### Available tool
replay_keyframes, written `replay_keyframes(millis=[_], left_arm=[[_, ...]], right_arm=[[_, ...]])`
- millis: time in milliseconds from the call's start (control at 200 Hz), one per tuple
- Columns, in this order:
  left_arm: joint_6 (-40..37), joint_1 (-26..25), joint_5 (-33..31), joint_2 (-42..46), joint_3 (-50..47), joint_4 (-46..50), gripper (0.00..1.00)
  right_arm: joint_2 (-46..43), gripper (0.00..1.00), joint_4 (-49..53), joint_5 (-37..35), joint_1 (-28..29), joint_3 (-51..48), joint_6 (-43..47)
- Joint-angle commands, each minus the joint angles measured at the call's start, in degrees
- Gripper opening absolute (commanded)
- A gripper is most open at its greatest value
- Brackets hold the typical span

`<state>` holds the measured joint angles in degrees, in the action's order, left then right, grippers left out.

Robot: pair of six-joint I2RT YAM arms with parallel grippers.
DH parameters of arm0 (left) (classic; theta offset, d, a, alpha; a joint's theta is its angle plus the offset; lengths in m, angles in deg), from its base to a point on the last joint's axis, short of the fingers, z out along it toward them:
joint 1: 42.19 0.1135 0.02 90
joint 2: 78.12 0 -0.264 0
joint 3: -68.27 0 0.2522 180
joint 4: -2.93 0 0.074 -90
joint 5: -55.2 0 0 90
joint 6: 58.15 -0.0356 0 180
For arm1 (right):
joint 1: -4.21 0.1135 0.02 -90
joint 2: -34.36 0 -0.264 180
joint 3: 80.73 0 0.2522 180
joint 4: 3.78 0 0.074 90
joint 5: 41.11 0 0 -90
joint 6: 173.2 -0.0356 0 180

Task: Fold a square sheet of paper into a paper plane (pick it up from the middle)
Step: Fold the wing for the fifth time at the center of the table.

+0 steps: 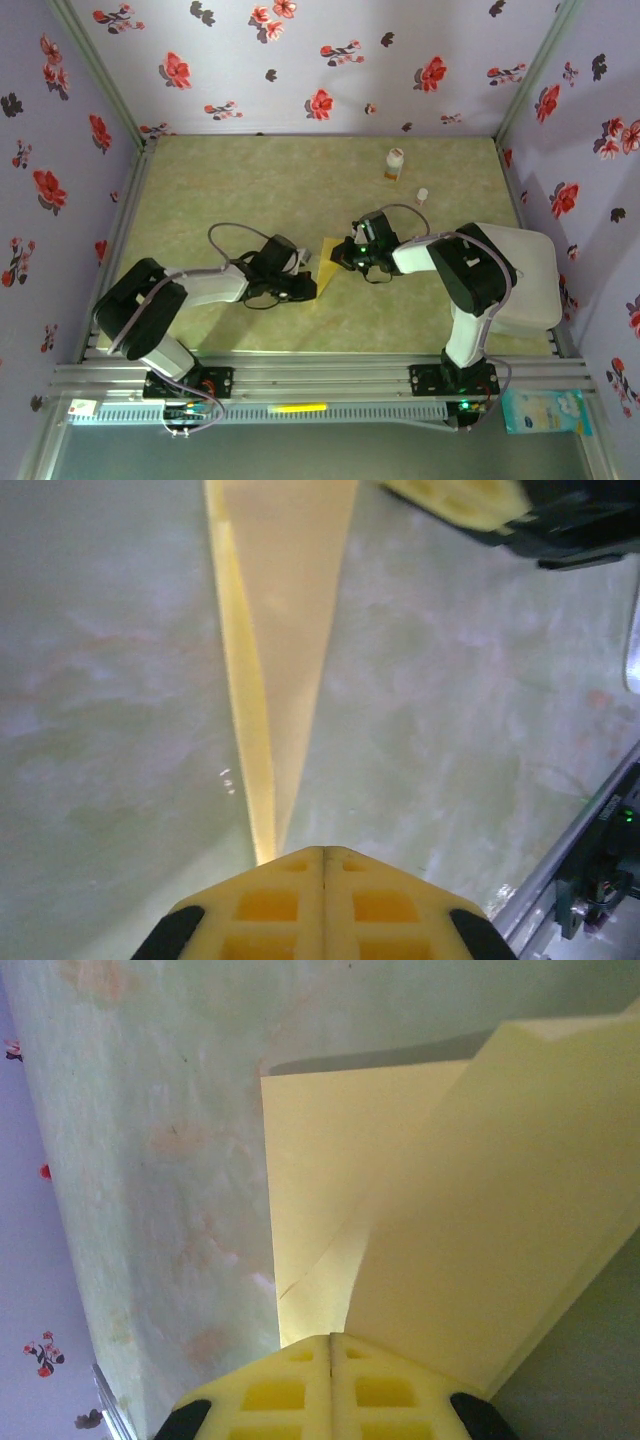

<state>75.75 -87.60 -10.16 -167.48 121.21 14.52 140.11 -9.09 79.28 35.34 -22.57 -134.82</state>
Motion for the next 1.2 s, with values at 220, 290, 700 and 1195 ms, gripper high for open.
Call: replay_keyframes(millis=[220, 290, 700, 1195], left_arm=[[-2.7, -0.6, 3.9, -5.3, 6.0, -0.1, 0.02], [-4.4, -0.6, 4.0, -6.8, 6.6, 2.2, 0.03], [-7.3, -0.5, 1.7, -6.4, -0.1, 8.2, 0.0], [-4.9, 4.1, 6.3, 1.9, 1.8, -2.1, 0.0]], right_arm=[[2.0, 0.05, 5.7, -4.7, 0.1, -1.9, 0.7], [2.0, 0.05, 6.1, -4.8, 0.1, -1.8, 0.8], [2.3, 0.05, 7.4, -4.9, 0.1, -1.1, 1.7], [1.5, 0.05, 7.9, -4.7, 0.1, -0.7, 1.7]])
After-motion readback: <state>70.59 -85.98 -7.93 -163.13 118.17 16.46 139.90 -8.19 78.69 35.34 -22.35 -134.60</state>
